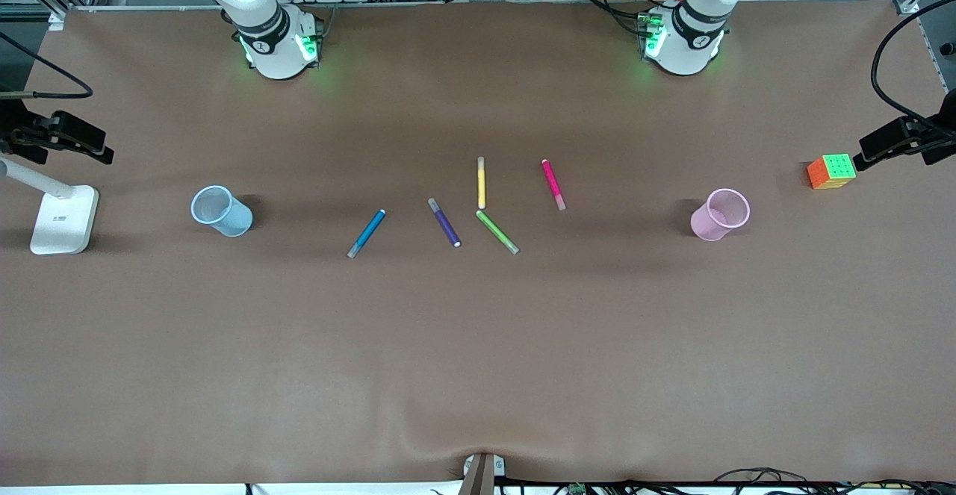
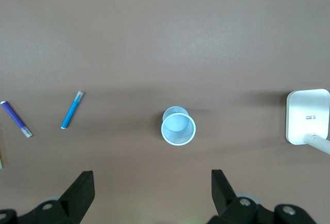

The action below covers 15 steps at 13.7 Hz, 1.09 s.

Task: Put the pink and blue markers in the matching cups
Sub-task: 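Move the left gripper toward the pink marker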

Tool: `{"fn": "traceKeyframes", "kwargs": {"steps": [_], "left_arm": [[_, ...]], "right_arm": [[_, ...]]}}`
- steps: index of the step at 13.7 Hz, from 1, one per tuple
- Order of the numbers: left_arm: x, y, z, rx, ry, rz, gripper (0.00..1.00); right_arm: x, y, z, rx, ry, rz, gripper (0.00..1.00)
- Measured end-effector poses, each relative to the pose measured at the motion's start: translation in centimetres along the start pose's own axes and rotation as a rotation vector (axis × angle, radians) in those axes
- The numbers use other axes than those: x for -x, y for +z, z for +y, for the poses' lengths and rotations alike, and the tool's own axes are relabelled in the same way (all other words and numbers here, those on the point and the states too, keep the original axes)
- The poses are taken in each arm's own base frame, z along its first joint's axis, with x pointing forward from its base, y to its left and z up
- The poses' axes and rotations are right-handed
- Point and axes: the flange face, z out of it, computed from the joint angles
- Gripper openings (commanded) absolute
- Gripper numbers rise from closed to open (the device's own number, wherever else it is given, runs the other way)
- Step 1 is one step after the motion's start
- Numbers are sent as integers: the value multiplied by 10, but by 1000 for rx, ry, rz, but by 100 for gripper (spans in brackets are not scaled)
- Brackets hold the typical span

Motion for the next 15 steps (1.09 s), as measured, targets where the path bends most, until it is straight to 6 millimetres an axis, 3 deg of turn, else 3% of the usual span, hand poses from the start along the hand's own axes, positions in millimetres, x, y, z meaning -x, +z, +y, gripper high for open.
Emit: {"fn": "traceKeyframes", "kwargs": {"steps": [7,10,15], "left_arm": [[1,1,2,0,4,-9,100],[-1,11,8,-2,13,-31,100],[-18,64,63,-11,48,-122,100]], "right_arm": [[0,0,1,0,-14,1,100],[0,0,1,0,-16,1,100],[0,-1,-6,0,-30,1,100]]}}
